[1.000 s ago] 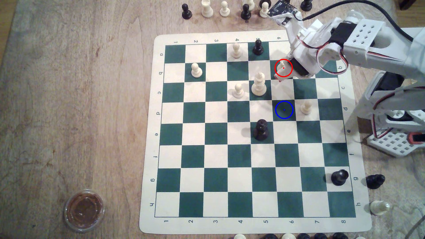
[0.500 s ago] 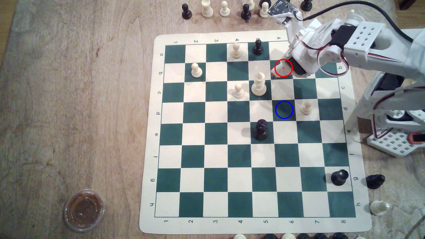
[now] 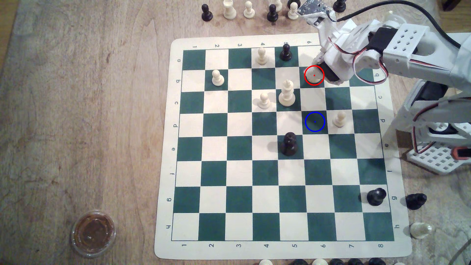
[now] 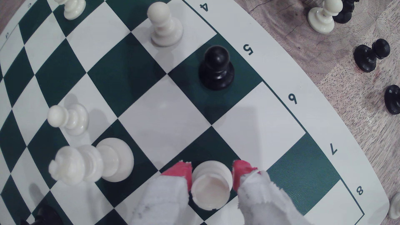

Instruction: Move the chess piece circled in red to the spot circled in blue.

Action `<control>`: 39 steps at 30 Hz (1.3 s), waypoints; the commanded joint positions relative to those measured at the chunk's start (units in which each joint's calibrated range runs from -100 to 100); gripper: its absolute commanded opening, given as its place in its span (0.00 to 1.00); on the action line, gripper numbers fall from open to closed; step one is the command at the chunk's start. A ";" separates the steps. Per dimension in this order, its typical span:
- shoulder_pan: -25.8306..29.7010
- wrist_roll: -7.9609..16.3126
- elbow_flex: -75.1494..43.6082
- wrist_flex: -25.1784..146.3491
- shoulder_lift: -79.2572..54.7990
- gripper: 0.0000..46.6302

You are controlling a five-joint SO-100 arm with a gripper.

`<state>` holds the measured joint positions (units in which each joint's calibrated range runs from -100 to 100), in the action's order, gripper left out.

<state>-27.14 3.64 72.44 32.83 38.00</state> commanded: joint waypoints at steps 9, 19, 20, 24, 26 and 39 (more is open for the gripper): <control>-0.20 -0.63 -1.18 2.72 3.17 0.23; 0.04 -0.63 -1.36 2.96 3.77 0.21; 0.04 -0.63 -1.36 2.96 3.77 0.20; 0.58 -0.68 -1.45 2.96 3.94 0.13; 0.90 -0.68 -1.54 2.96 4.02 0.11; 4.49 -0.29 -5.44 14.10 10.64 0.09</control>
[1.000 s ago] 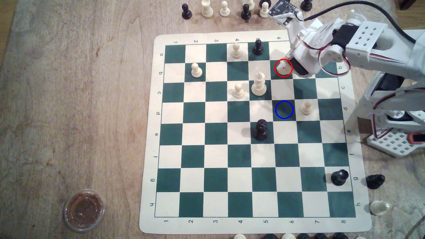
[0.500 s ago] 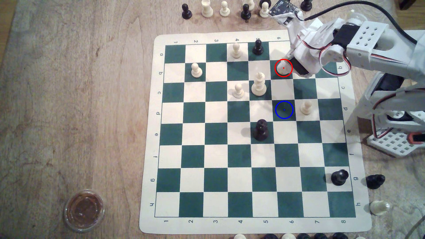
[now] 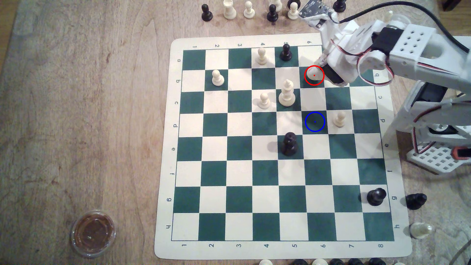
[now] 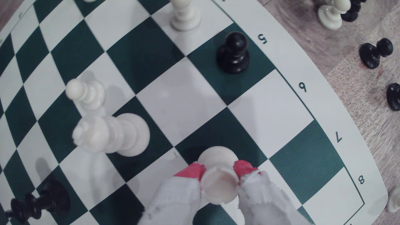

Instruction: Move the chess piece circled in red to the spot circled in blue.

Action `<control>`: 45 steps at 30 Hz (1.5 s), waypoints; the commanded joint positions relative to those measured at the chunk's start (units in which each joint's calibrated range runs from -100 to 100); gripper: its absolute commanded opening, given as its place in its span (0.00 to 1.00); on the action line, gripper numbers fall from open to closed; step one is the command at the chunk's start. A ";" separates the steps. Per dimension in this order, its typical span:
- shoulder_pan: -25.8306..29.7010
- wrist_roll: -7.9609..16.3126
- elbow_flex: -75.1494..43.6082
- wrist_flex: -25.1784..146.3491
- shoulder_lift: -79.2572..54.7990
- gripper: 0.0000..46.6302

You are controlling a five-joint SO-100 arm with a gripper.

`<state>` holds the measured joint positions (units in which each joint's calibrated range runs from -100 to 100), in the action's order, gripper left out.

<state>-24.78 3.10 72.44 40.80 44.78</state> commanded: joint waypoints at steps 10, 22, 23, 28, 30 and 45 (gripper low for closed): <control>10.19 2.54 -6.25 11.78 8.87 0.09; 19.11 4.05 -5.26 10.31 6.74 0.07; 19.34 4.10 -5.26 10.15 6.66 0.07; 19.34 4.00 -3.71 6.79 4.11 0.07; 18.72 3.91 -2.54 3.76 1.65 0.07; 18.72 2.98 0.00 6.95 3.43 0.07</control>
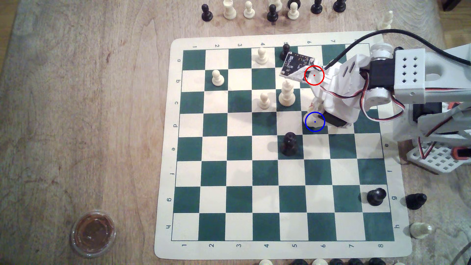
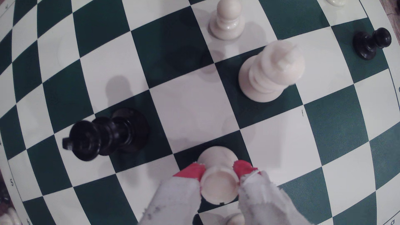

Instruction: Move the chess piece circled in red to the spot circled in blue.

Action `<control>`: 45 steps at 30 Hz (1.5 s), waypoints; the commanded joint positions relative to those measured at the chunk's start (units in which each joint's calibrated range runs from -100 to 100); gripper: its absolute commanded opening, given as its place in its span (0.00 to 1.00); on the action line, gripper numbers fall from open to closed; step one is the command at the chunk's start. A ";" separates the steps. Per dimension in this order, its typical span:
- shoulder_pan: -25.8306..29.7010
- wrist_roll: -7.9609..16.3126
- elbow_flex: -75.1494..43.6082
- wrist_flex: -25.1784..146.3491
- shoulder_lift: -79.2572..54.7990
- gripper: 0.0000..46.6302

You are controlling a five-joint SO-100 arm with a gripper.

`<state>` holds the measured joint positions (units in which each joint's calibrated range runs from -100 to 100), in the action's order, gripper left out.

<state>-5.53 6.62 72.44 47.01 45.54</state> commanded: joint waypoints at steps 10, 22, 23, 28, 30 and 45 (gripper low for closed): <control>-0.69 -0.54 0.28 -0.08 2.08 0.08; -1.16 -0.49 1.82 -1.23 2.85 0.39; -1.00 -0.44 1.82 -1.07 3.10 0.41; -0.92 -0.63 1.64 0.08 5.65 0.46; -1.78 -1.07 0.28 2.70 7.35 0.49; -0.69 -5.18 -23.02 29.56 26.70 0.11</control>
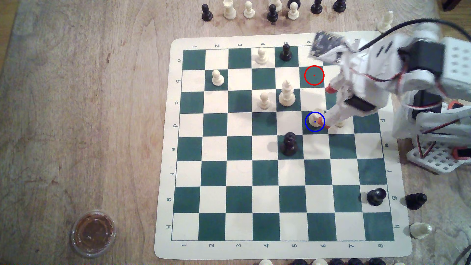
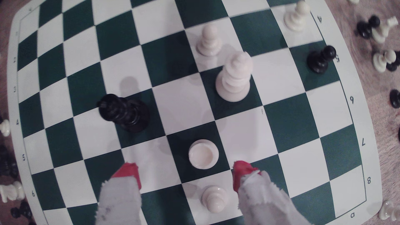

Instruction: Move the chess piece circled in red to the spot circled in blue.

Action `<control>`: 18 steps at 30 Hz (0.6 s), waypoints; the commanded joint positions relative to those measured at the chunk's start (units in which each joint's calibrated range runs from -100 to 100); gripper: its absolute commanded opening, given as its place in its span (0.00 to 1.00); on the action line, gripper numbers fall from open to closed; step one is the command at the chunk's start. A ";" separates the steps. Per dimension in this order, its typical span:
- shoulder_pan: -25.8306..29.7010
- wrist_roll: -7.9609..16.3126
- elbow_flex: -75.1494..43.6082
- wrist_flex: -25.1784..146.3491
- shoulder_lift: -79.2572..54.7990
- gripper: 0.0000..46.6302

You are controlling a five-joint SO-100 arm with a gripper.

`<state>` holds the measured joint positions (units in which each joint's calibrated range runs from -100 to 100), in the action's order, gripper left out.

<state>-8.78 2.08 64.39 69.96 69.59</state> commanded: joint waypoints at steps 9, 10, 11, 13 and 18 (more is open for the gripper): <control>6.94 -0.68 0.52 -26.39 11.14 0.00; 6.94 -1.51 3.69 -32.86 11.82 0.00; 6.70 -1.32 12.67 -53.09 13.86 0.00; 7.41 -1.22 19.65 -71.68 13.69 0.00; 9.05 -0.73 23.01 -99.28 12.93 0.00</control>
<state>-0.37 0.81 88.25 7.97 81.90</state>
